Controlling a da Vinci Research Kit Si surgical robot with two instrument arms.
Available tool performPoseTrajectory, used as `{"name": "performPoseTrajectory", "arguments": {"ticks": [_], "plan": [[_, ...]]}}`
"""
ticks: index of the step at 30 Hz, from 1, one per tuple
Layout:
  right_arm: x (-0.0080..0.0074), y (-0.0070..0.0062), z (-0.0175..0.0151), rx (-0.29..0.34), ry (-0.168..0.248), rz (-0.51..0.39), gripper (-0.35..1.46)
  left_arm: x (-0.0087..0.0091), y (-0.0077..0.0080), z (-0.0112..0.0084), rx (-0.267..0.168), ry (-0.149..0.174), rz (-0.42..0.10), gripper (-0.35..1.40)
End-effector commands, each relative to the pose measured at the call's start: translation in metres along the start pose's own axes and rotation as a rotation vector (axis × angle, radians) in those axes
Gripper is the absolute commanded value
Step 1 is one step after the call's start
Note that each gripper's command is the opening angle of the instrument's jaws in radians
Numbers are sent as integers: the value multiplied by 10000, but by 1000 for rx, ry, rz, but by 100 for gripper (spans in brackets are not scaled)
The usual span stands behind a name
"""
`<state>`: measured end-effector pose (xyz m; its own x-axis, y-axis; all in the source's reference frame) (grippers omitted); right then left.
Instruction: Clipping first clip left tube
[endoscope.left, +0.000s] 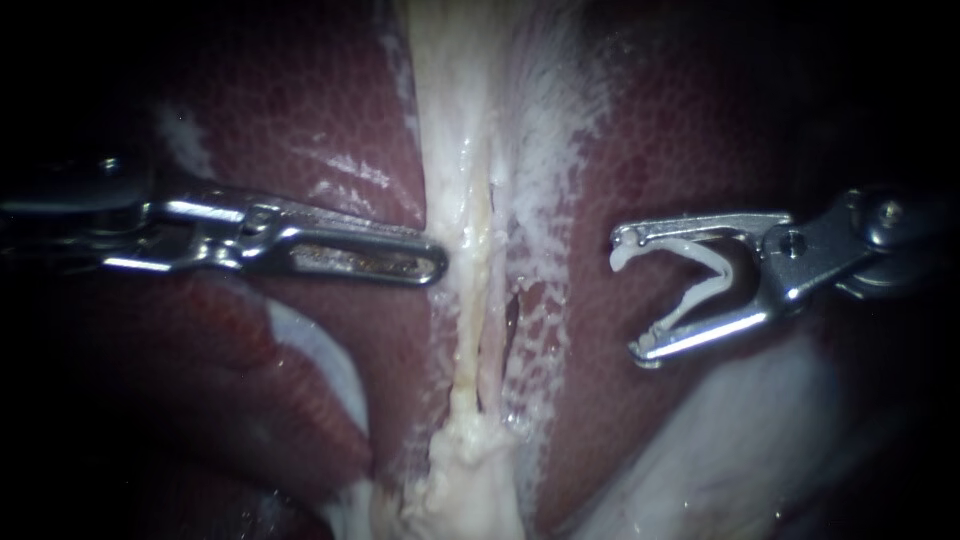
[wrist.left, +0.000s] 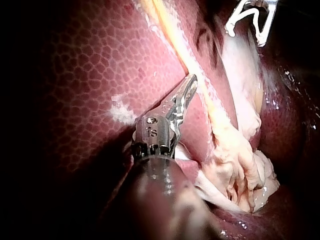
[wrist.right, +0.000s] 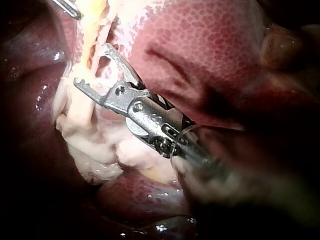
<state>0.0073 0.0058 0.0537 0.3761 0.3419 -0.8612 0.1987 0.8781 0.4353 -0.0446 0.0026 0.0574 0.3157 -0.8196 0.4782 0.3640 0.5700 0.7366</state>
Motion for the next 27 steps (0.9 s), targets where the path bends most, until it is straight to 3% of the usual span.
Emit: {"name": "performPoseTrajectory", "arguments": {"ticks": [1, 14, 19, 27], "plan": [[0, 0, 0, 0, 0, 0, 60, 0, 0, 0, 0, 0, 0, -33], [-1, -1, 3, -1, -1, -1, 60, -3, -2, -5, 3, 1, -1, -33], [-9, -5, 14, 4, -2, -9, 60, -14, -14, -24, 15, 4, -8, -33], [-28, -14, 51, 37, -2, 81, 60, -35, -30, -61, 6, -10, -21, -33]]}}
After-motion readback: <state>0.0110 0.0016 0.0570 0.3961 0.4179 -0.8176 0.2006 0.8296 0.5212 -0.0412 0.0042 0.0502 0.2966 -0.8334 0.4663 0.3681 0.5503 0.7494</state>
